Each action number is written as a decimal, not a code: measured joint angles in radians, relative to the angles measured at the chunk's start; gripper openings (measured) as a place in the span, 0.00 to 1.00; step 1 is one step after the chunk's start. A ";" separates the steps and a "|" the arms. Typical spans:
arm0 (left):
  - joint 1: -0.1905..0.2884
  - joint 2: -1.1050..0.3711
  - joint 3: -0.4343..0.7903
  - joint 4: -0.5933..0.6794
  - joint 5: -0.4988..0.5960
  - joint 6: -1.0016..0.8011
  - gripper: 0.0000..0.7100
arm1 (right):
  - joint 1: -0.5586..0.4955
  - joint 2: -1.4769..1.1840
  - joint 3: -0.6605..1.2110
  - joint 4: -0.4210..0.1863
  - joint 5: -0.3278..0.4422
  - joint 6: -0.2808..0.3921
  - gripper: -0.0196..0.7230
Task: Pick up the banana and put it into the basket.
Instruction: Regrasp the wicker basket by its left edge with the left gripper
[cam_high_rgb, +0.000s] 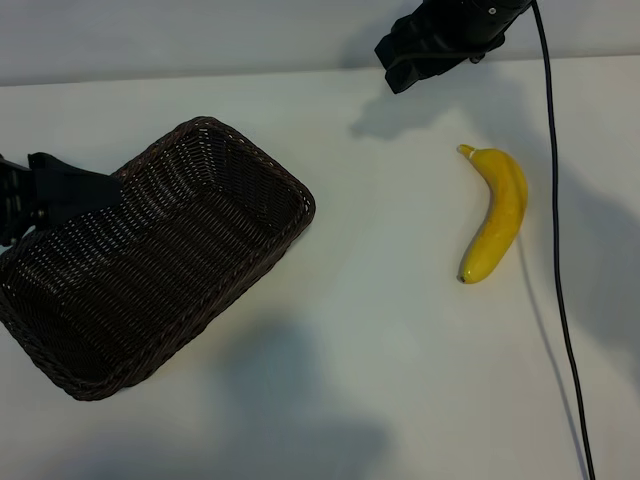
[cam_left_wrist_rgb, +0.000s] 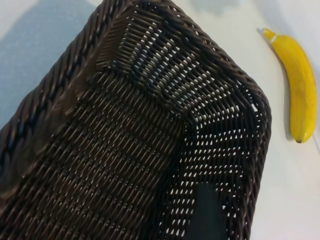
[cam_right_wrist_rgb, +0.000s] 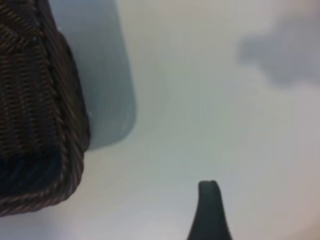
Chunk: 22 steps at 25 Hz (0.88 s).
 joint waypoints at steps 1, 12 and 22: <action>0.000 0.000 0.000 -0.006 -0.001 0.000 0.81 | 0.000 0.000 0.000 0.002 0.001 0.014 0.75; 0.000 -0.205 0.000 0.456 0.020 -0.449 0.69 | 0.000 0.000 0.000 0.004 0.084 0.043 0.75; 0.000 -0.386 0.079 0.858 0.070 -0.917 0.70 | 0.000 0.000 0.000 -0.008 0.117 0.036 0.75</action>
